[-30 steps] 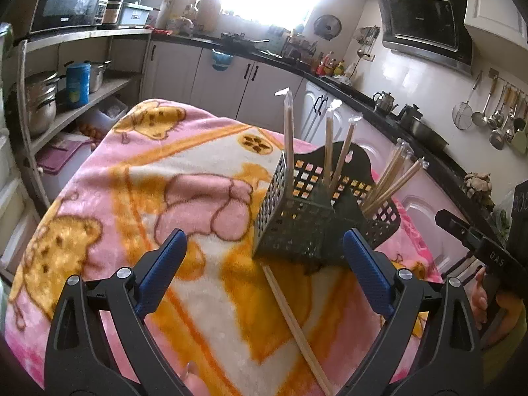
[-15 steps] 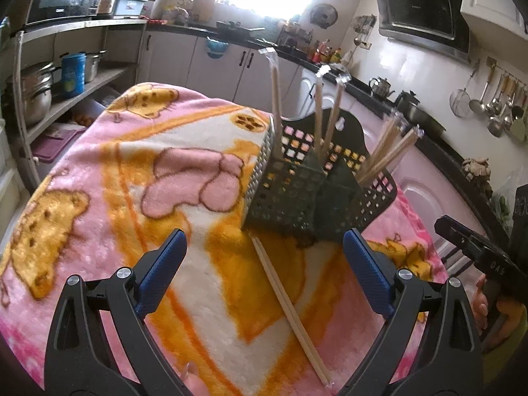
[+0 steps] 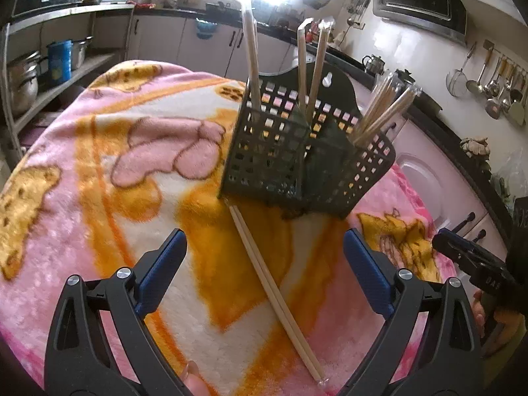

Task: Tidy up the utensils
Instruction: 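Pull both tools back and lower them toward the last loose chopsticks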

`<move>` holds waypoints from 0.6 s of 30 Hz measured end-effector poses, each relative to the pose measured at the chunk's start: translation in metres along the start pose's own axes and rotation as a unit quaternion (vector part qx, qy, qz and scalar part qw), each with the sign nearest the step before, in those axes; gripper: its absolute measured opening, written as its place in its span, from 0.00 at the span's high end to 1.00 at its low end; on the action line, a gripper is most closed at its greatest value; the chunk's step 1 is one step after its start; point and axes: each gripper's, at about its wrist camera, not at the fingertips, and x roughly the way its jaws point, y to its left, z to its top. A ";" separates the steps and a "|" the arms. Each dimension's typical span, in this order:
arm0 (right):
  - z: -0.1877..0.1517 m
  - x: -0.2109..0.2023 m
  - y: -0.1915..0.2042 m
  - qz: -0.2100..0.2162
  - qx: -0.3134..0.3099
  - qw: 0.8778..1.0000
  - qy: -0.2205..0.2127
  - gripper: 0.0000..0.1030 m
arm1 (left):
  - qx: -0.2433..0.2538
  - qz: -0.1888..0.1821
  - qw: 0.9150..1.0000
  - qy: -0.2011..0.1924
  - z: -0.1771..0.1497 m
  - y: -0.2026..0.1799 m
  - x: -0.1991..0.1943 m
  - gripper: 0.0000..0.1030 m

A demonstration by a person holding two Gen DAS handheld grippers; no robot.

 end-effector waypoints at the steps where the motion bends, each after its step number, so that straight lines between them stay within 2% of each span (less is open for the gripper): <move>1: -0.003 0.000 -0.002 -0.001 0.002 1.000 0.002 0.40 | -0.001 -0.001 1.000 0.003 -0.002 0.000 0.002 0.16; 8: -0.024 0.001 -0.012 0.000 0.017 1.000 0.020 0.40 | -0.002 -0.005 1.000 0.031 -0.011 -0.003 0.020 0.16; 15: -0.039 -0.004 -0.017 0.004 0.028 0.999 0.032 0.40 | -0.009 0.001 0.999 0.050 -0.004 -0.004 0.040 0.16; 18: -0.047 -0.004 -0.019 0.003 0.032 0.999 0.042 0.40 | -0.015 0.002 0.998 0.063 -0.001 -0.003 0.050 0.23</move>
